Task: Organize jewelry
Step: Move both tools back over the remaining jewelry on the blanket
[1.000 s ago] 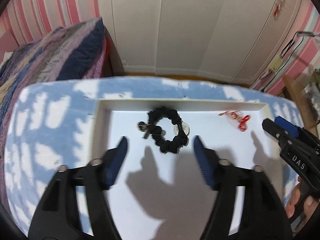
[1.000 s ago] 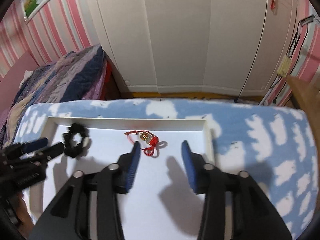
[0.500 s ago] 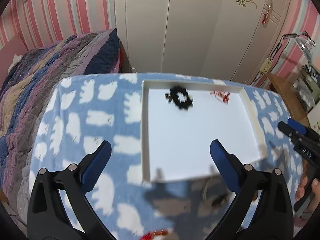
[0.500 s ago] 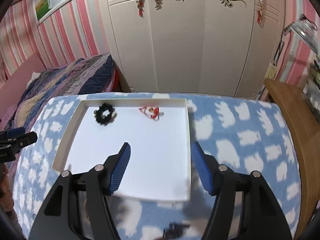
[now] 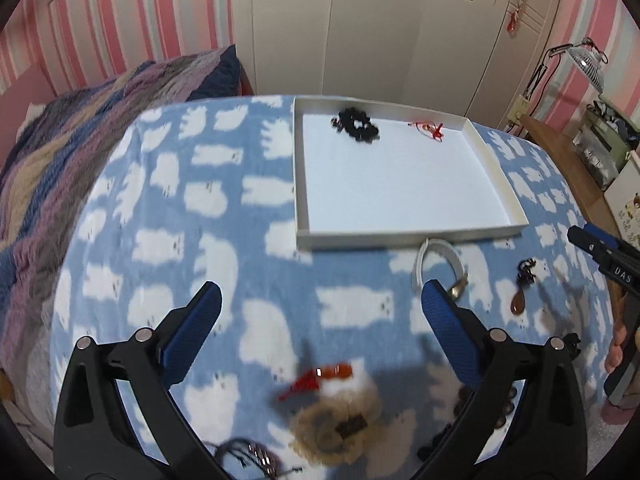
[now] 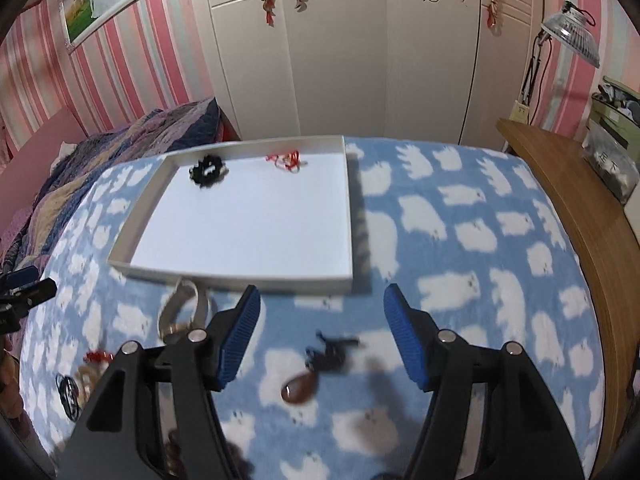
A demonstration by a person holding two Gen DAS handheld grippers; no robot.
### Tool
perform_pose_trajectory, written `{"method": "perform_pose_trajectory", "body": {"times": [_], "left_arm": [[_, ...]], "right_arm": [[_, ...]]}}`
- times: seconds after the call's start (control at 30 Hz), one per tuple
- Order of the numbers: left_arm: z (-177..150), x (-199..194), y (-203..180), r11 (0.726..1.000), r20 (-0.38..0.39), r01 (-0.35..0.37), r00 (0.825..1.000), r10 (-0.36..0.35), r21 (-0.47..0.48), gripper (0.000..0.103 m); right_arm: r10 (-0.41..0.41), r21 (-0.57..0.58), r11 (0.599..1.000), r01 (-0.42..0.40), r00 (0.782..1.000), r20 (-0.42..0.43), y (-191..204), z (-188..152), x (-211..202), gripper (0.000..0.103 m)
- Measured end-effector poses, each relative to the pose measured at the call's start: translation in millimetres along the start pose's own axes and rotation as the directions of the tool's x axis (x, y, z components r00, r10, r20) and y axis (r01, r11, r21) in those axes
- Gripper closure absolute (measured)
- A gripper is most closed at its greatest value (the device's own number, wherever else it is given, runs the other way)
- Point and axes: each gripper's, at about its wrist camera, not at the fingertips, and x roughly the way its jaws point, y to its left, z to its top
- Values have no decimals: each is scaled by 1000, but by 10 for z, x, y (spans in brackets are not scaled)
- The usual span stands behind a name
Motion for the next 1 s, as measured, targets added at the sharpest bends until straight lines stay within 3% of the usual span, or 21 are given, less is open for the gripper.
{"method": "perform_pose_trajectory", "body": {"times": [0.37, 0.73, 1.0], "left_arm": [[-574, -196, 176, 999, 12, -12, 1000, 13, -34, 4], [-936, -81, 292, 996, -31, 18, 999, -20, -85, 4], [-1065, 25, 265, 998, -52, 11, 999, -14, -68, 4]], "right_arm": [[-37, 17, 999, 37, 999, -2, -62, -512, -158, 38], [-41, 4, 999, 42, 998, -42, 2, -900, -156, 38], [-53, 1, 999, 53, 997, -54, 48, -1047, -134, 38]]}}
